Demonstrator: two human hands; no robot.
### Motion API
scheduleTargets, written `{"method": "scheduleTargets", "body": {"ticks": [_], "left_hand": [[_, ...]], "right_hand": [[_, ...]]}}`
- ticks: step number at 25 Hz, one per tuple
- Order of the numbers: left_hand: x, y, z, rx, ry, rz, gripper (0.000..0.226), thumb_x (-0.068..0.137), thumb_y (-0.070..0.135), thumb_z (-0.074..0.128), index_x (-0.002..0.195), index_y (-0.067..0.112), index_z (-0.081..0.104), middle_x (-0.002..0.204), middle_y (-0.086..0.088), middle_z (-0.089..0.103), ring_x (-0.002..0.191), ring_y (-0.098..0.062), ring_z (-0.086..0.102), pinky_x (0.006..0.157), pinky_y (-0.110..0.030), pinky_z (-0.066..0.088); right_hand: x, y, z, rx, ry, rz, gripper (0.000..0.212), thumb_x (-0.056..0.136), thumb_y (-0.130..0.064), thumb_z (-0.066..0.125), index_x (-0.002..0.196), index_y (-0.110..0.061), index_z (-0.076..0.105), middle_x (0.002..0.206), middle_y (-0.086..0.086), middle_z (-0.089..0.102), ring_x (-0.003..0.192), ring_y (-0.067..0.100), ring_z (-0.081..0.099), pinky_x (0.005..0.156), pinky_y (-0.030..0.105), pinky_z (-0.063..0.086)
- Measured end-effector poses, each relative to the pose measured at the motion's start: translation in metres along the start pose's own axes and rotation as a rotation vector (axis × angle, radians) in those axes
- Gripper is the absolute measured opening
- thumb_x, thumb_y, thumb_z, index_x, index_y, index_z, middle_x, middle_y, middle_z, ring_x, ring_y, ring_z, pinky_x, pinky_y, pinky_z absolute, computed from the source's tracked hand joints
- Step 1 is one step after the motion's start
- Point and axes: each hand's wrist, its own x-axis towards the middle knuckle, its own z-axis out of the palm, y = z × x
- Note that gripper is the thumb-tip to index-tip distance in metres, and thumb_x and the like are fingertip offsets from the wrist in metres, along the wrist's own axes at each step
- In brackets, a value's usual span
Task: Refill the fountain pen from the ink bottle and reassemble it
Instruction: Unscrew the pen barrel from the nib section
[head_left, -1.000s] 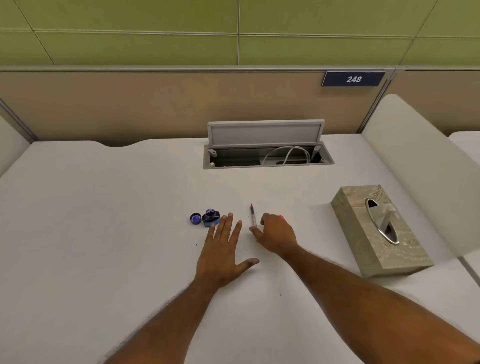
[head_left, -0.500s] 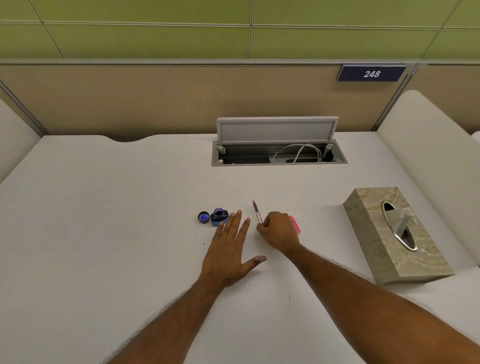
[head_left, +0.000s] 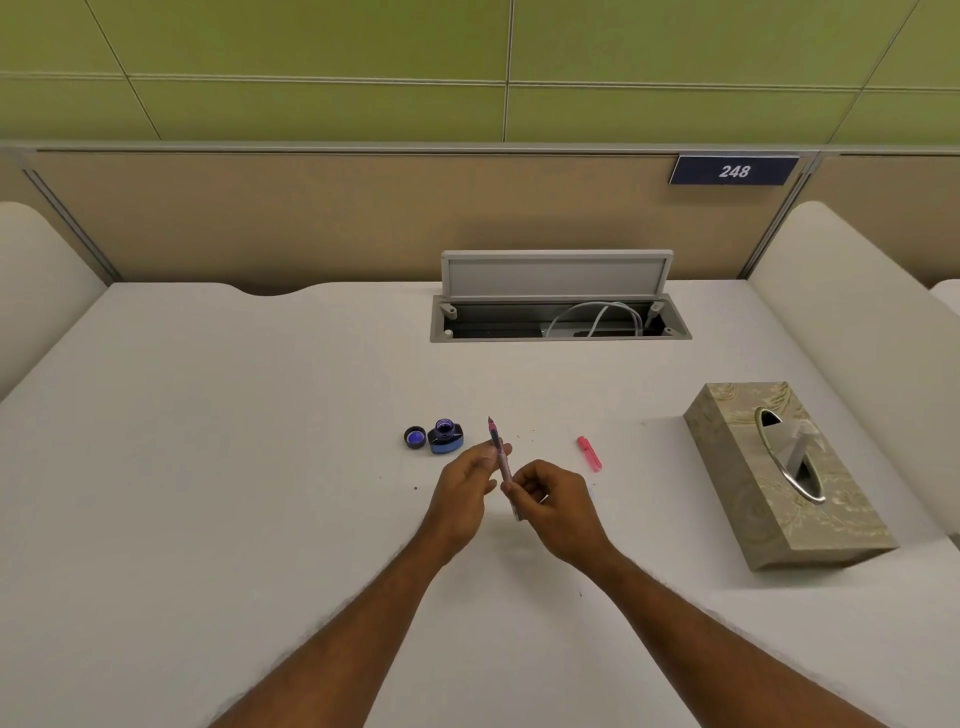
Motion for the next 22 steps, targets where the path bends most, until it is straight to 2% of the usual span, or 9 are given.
{"method": "scheduleTargets", "body": {"ticks": [4,8,13,18,22], "left_hand": [[-0.003,0.01,-0.001,-0.129,-0.015,-0.037,0.035,0.104,0.024,0.036,0.126,0.007,0.057,0.12,-0.004,0.069,0.115,-0.015,0.063,0.102,-0.042,0.049],[-0.005,0.014,-0.006,-0.134,-0.031,-0.017,0.034,0.103,0.023,0.038,0.119,0.004,0.062,0.112,-0.008,0.073,0.108,-0.018,0.067,0.1,-0.041,0.05],[-0.009,0.018,-0.011,-0.095,-0.026,0.045,0.033,0.103,0.023,0.038,0.115,0.007,0.065,0.114,-0.002,0.072,0.113,-0.013,0.064,0.098,-0.037,0.051],[-0.012,0.021,-0.007,-0.005,0.07,0.105,0.033,0.102,0.022,0.041,0.109,0.006,0.068,0.105,-0.001,0.075,0.107,-0.012,0.067,0.102,-0.034,0.049],[-0.015,0.027,-0.005,0.035,0.093,0.109,0.031,0.101,0.024,0.043,0.107,0.008,0.069,0.103,-0.002,0.075,0.105,-0.013,0.066,0.1,-0.029,0.047]], "right_hand": [[-0.01,-0.009,0.005,0.059,-0.05,-0.024,0.014,0.088,-0.023,0.068,0.083,-0.01,0.068,0.068,0.003,0.072,0.061,0.018,0.067,0.064,0.034,0.058],[-0.015,-0.013,0.005,0.111,-0.07,-0.003,0.01,0.089,-0.018,0.066,0.082,-0.01,0.066,0.069,0.007,0.072,0.061,0.022,0.067,0.063,0.032,0.057],[-0.017,-0.015,0.003,0.012,-0.15,-0.049,0.023,0.095,-0.027,0.057,0.087,-0.009,0.07,0.068,-0.002,0.066,0.063,0.007,0.057,0.068,0.034,0.052],[-0.018,-0.019,0.005,-0.093,-0.049,-0.096,0.02,0.094,-0.027,0.059,0.086,-0.015,0.072,0.074,-0.003,0.068,0.071,0.013,0.061,0.072,0.038,0.053],[-0.018,-0.02,0.007,-0.166,0.001,-0.153,0.017,0.092,-0.029,0.061,0.083,-0.019,0.072,0.07,-0.009,0.067,0.069,0.01,0.061,0.071,0.039,0.053]]}}
